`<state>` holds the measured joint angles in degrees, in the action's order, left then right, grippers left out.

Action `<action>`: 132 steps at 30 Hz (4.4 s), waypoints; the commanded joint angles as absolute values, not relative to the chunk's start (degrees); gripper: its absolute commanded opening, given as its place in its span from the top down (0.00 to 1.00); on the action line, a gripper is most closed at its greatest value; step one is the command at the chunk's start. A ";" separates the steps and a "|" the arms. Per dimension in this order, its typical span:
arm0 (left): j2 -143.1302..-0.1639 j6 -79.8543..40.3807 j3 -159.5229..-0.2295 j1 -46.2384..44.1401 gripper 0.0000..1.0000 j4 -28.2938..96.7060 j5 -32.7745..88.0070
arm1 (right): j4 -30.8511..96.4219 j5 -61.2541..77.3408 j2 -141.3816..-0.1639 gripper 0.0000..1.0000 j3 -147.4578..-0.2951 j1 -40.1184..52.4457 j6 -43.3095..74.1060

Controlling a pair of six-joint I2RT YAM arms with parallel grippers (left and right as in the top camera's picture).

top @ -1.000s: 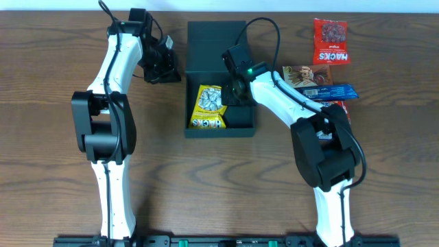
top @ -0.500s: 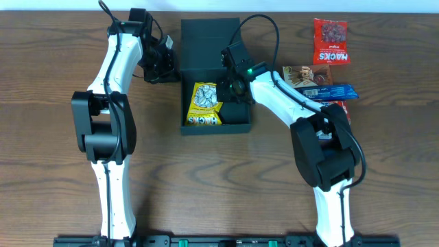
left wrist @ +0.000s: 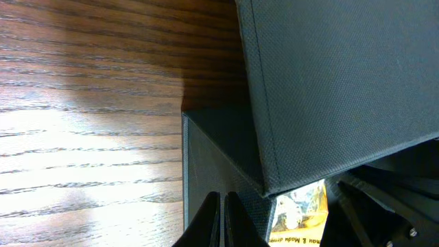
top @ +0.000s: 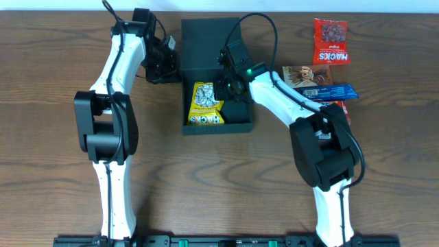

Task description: Pack container

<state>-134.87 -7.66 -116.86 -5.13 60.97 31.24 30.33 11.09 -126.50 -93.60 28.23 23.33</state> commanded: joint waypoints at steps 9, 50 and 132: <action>-134.41 -7.70 -116.73 -6.39 0.94 61.01 32.84 | 42.33 -0.27 -127.07 0.99 -101.91 28.75 21.10; -134.41 -7.46 -116.73 -6.26 0.94 60.62 32.42 | 41.85 13.50 -131.72 0.99 -108.27 27.14 18.15; -134.39 -10.33 -116.84 -0.34 0.94 57.98 32.62 | 70.35 4.49 -146.39 0.01 -131.24 4.95 76.88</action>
<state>-134.87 -10.37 -116.86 -0.43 58.02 32.45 70.43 5.54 -145.58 -131.39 5.37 77.56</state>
